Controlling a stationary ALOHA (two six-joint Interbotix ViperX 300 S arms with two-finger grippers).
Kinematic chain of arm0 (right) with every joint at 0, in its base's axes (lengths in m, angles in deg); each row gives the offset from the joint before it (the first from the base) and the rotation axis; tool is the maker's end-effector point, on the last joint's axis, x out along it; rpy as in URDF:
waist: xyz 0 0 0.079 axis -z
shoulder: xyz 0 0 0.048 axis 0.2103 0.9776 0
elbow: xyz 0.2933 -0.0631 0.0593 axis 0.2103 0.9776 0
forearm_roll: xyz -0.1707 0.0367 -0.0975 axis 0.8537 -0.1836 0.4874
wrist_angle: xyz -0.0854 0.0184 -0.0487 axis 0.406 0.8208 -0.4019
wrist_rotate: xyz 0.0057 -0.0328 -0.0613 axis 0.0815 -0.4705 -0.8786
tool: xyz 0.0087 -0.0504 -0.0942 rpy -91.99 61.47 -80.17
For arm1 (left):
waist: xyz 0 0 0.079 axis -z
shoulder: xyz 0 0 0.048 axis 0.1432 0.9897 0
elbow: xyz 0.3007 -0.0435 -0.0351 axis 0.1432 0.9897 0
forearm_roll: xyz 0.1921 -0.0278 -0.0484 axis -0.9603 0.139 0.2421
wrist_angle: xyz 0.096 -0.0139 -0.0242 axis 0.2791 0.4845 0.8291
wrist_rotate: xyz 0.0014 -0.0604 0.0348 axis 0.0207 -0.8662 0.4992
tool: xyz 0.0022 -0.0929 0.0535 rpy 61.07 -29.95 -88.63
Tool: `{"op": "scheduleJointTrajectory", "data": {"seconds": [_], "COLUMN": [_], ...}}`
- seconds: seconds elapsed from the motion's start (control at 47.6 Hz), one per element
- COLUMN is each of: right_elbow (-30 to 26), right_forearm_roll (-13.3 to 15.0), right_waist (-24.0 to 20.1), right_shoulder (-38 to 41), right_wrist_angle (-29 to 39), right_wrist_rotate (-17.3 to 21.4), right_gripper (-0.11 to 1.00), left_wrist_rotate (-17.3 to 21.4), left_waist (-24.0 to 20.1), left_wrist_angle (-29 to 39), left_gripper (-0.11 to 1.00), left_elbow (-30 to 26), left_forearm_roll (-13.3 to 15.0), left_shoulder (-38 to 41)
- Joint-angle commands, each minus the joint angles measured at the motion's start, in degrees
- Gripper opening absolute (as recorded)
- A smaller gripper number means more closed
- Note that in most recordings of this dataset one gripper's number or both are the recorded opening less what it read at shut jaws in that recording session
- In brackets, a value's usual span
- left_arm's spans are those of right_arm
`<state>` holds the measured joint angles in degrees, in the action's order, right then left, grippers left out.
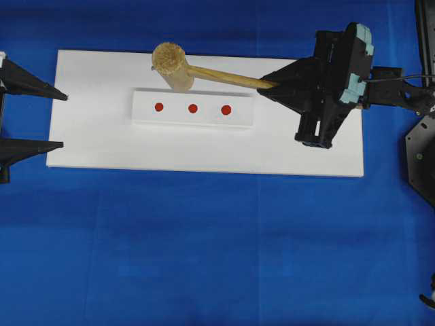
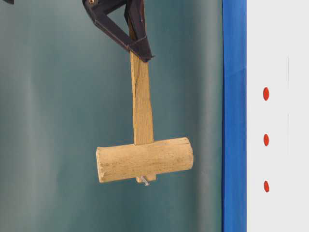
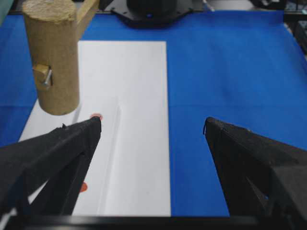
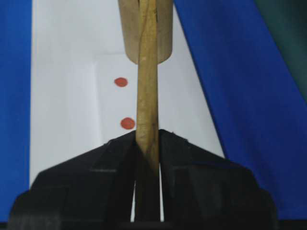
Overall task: Hit the mark with a hammer.
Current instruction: 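Swing the mallet head down onto the red dots with the right gripper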
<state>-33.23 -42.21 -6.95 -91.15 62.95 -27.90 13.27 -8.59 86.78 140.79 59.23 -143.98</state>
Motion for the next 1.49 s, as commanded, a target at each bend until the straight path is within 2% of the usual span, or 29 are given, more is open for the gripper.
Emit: {"op": "scheduleJointTrajectory", "data": {"seconds": [0.0,0.168,0.315,0.399,0.756,1.113,1.239,1.47], "right_elbow": [-0.7,0.8,2.5,2.8,2.6,8.5,9.7,10.4], "right_forearm_roll": [0.2,-0.2,-4.0,-4.8,-3.7,-3.3,-3.3,-3.5], "right_waist": [-0.2,-0.2,-0.2,-0.3,-0.4,-0.4,-0.4,-0.4], "right_shoulder": [-0.4,4.3,11.3,12.3,2.5,-12.0,-13.7,-12.0], "right_wrist_angle": [-0.4,-0.4,0.2,1.1,-0.6,-0.6,-0.5,-0.2], "right_wrist_rotate": [0.2,0.7,1.4,1.4,0.6,0.5,0.5,0.6], "right_gripper": [0.04,0.04,0.04,0.04,0.04,0.04,0.04,0.04], "left_wrist_rotate": [-0.1,-0.2,-0.2,-0.2,-0.2,-0.1,-0.2,-0.2], "left_waist": [-0.3,-0.3,-0.3,-0.3,-0.3,-0.3,-0.3,-0.3], "left_wrist_angle": [-0.6,-0.6,-0.6,-0.6,-0.5,-0.6,-0.5,-0.6], "left_gripper": [0.9,0.9,0.9,0.9,0.9,0.9,0.9,0.9], "left_elbow": [-0.6,-0.6,-0.6,-0.6,-0.6,-0.6,-0.6,-0.6], "left_forearm_roll": [0.2,0.2,0.2,0.3,0.2,0.2,0.2,0.2], "left_shoulder": [0.4,0.4,0.5,0.4,0.4,0.4,0.4,0.4]}}
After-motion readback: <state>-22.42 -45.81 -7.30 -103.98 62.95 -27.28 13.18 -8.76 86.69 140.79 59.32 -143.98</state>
